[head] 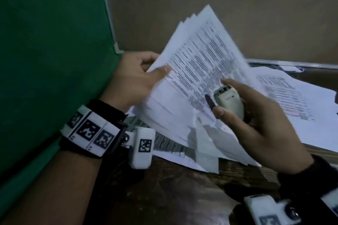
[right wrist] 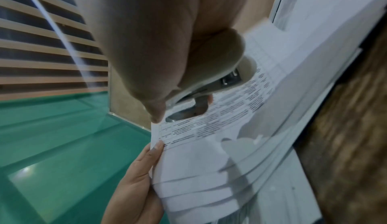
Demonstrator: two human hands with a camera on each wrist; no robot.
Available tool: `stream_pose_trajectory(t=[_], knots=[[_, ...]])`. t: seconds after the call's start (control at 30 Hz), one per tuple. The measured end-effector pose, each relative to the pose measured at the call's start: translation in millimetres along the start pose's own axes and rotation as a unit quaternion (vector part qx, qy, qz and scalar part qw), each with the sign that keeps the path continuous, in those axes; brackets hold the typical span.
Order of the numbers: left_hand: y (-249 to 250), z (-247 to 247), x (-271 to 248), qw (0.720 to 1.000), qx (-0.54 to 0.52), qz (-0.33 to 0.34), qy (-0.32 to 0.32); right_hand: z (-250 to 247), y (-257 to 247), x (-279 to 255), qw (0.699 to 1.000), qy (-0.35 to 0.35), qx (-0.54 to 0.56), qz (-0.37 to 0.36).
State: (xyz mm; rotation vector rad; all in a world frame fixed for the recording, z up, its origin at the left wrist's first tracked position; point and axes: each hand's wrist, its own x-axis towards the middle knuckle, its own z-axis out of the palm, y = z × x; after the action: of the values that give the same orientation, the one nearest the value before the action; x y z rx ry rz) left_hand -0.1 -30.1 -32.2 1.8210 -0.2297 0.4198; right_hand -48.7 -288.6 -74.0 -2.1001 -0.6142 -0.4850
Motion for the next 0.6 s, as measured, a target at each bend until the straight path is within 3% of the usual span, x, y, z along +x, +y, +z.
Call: stream_pose_trajectory(t=[0.1, 0.17, 0.4, 0.6], knots=[[0, 3, -4, 0.992, 0.035, -0.02, -0.121, 2, 3, 0, 0.999, -0.036, -0.026, 0.011], [2, 5, -7, 0.986, 0.035, -0.021, -0.159, 2, 4, 0, 0.998, -0.037, -0.043, 0.008], [10, 25, -21, 0.977, 0.039, -0.001, -0.208, 3, 6, 2, 0.998, -0.021, -0.062, -0.017], [8, 35, -24, 0.976, 0.04, -0.007, -0.213, 3, 6, 3, 0.998, -0.006, -0.063, -0.003]])
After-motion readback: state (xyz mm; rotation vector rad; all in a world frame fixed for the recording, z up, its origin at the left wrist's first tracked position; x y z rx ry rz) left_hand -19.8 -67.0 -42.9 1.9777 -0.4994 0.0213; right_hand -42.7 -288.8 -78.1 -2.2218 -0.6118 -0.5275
